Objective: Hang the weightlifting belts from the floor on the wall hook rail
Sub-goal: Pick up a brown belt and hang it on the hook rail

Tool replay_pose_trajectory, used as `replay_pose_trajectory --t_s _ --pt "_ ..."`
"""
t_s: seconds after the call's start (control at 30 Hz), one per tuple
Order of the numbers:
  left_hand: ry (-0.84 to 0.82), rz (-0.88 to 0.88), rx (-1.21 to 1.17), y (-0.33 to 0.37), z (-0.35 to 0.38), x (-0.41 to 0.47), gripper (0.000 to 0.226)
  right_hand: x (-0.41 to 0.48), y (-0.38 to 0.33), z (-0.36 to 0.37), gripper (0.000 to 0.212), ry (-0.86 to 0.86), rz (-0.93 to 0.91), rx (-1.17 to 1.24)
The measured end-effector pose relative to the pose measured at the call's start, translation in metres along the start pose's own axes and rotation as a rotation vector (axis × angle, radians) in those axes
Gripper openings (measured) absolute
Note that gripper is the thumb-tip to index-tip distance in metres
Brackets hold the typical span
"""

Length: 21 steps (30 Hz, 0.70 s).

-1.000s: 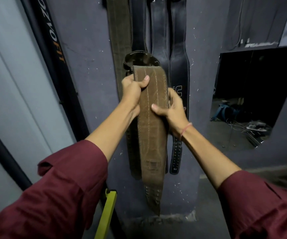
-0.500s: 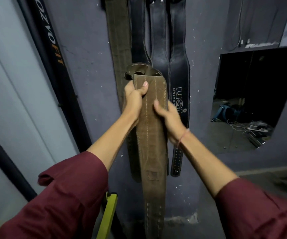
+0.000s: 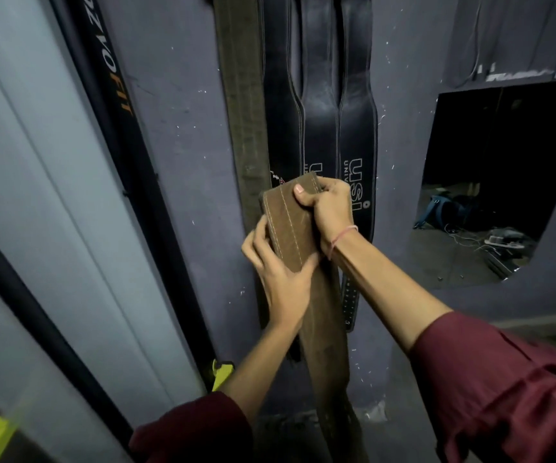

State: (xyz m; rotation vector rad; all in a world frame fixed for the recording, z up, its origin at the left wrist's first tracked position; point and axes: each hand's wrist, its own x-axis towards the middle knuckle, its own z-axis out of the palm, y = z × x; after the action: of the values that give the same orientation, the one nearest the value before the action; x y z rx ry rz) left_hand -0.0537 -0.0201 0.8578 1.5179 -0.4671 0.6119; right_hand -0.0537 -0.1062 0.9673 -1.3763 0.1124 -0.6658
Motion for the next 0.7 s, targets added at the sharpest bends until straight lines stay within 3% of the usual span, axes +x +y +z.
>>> replay_pose_trajectory --t_s 0.1,0.2,0.3,0.4,0.47,0.57,0.6,0.7 --pt "-0.154 -0.304 -0.065 -0.029 0.001 -0.041 0.090 0.006 -0.006 -0.005 0.011 0.008 -0.023 0.016" --pt "-0.355 -0.518 -0.118 -0.047 -0.001 -0.074 0.056 0.009 -0.016 -0.013 0.013 -0.001 -0.083 0.042" --pt "-0.485 -0.651 -0.169 -0.045 -0.008 -0.057 0.042 0.012 -0.020 -0.023 0.015 0.023 -0.123 0.049" --pt "-0.659 -0.826 -0.577 -0.020 -0.020 -0.001 0.044 0.014 -0.020 -0.031 0.014 0.032 -0.132 0.044" --pt "-0.673 -0.816 -0.855 0.007 -0.030 0.046 0.063 0.010 -0.018 -0.034 0.016 0.000 -0.144 0.041" --pt "-0.588 -0.765 -0.892 0.045 -0.036 0.113 0.103 0.001 -0.008 -0.033 0.018 -0.059 -0.157 0.040" --pt "-0.546 -0.754 -0.851 0.056 -0.035 0.128 0.101 -0.003 -0.004 -0.031 0.019 -0.069 -0.158 0.040" --pt "-0.438 -0.736 -0.700 0.077 -0.031 0.148 0.067 -0.007 0.004 -0.027 0.026 -0.103 -0.144 0.034"
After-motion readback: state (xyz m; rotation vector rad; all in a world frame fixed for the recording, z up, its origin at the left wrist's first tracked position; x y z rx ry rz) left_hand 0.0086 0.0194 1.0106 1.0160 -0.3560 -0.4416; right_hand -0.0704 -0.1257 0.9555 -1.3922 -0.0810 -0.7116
